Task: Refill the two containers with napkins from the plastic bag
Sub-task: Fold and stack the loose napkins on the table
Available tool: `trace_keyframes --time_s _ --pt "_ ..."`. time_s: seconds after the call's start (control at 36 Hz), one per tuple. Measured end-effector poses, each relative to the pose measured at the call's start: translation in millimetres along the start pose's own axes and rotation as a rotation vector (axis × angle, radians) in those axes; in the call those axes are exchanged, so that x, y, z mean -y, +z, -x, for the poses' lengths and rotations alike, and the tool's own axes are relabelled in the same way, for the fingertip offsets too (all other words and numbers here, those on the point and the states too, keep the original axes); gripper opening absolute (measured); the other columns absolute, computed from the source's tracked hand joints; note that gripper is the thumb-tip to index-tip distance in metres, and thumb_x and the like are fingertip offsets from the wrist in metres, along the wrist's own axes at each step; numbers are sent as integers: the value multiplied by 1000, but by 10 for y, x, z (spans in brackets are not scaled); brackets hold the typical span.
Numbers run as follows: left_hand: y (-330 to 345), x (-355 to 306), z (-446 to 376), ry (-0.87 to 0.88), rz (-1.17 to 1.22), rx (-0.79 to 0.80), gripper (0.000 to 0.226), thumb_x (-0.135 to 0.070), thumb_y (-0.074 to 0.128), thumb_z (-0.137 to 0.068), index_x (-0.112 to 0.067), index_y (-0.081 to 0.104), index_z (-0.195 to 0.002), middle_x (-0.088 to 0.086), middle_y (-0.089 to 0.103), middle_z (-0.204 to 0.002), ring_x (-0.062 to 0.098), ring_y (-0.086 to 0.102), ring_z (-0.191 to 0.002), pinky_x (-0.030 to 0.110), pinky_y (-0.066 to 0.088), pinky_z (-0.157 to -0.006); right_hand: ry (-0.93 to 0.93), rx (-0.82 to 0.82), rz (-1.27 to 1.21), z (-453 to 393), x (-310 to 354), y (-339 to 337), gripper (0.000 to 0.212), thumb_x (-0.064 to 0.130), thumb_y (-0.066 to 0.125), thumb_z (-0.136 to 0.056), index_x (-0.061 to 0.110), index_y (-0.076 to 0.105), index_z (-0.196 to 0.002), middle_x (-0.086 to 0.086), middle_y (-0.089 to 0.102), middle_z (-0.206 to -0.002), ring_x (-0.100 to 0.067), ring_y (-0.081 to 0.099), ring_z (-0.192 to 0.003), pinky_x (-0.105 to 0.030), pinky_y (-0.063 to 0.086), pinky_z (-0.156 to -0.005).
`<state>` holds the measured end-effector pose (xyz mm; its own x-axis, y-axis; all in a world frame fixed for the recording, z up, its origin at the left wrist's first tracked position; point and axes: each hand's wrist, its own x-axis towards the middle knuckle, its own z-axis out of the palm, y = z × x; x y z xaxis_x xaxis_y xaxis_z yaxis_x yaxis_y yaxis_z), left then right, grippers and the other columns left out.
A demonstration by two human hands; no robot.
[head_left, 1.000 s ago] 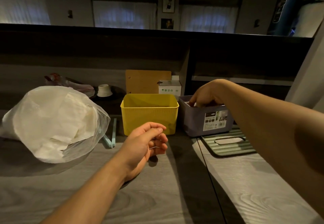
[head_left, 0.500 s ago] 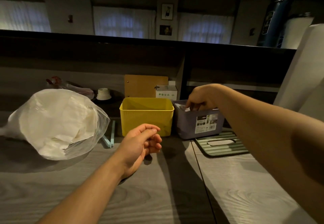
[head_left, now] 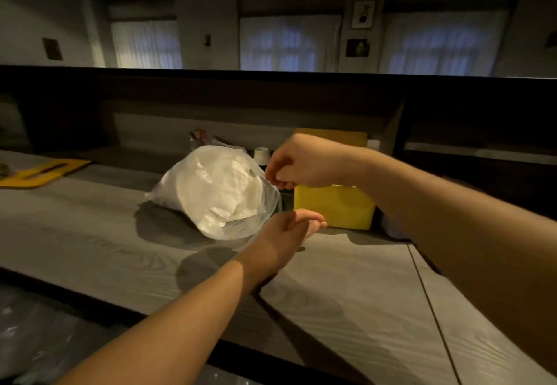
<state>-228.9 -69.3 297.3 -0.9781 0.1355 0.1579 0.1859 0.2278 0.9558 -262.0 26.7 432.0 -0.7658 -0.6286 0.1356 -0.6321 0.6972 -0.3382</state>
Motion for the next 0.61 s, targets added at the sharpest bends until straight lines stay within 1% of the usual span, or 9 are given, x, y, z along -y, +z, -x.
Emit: trace_keyframes --time_s 0.06,0.11,0.17,0.22,0.31,0.42,0.47,0.53,0.61 --pt "-246 66 134 -8 -79 -50 20 -24 56 -103 -20 75 -110 -5 74 -111 17 67 -109 32 55 -96 -13 33 30 -154 98 186 31 7 56 -95 18 73 -118 7 71 -109 -7 65 -93 -18 51 -78" --pt "-499 143 251 -24 -194 -120 19 -20 60 -101 -22 76 -112 -2 74 -113 19 67 -110 36 53 -101 -13 53 46 -309 148 356 34 10 58 -96 15 67 -129 2 67 -123 -14 62 -108 -23 48 -89" --pt "-753 211 353 0 -384 -151 20 -25 62 -99 -32 74 -113 -8 72 -114 13 66 -107 31 53 -96 6 51 46 -459 173 505 40 16 61 -98 14 59 -138 -3 62 -134 -20 58 -121 -28 47 -99" --pt "-907 239 453 18 -531 -147 23 -30 62 -96 -33 70 -118 -12 69 -116 7 64 -105 25 52 -91 60 20 13 -587 162 642 47 19 62 -98 14 52 -144 -4 57 -140 -23 54 -127 -31 44 -103" --pt "-1029 272 539 83 -654 -194 41 -37 57 -84 -27 69 -122 -8 68 -119 10 63 -108 27 51 -92 122 -18 -10 -850 182 838 40 27 63 -99 18 57 -137 -2 61 -125 -21 57 -121 -33 47 -105" --pt "-1067 332 447 66 -691 -201 35 -26 64 -91 -30 65 -126 -8 64 -126 13 60 -115 32 50 -97 262 -41 -104 -1079 204 1005 38 29 67 -95 12 55 -127 -6 59 -118 -23 56 -112 -33 47 -99" --pt "-1082 379 395 46 -713 -218 38 -27 65 -91 -32 62 -128 -7 63 -129 16 60 -117 39 52 -99 294 -60 -109 -1160 216 1073 48 30 67 -94 7 54 -134 -12 58 -129 -30 55 -118 -39 46 -103" --pt "-1091 398 367 32 -704 -234 38 -28 65 -92 -30 62 -130 -5 63 -130 18 60 -118 41 53 -99 374 -23 -73 -1233 245 1128 56 36 61 -98 11 44 -145 -13 52 -137 -30 48 -129 -42 38 -112" --pt "-1101 422 339 7 -675 -245 39 -24 65 -93 -26 63 -131 -4 65 -130 17 61 -119 39 52 -100 486 19 -95 -1335 260 1217 58 35 60 -98 5 43 -145 -23 51 -124 -33 41 -136 -44 32 -117"
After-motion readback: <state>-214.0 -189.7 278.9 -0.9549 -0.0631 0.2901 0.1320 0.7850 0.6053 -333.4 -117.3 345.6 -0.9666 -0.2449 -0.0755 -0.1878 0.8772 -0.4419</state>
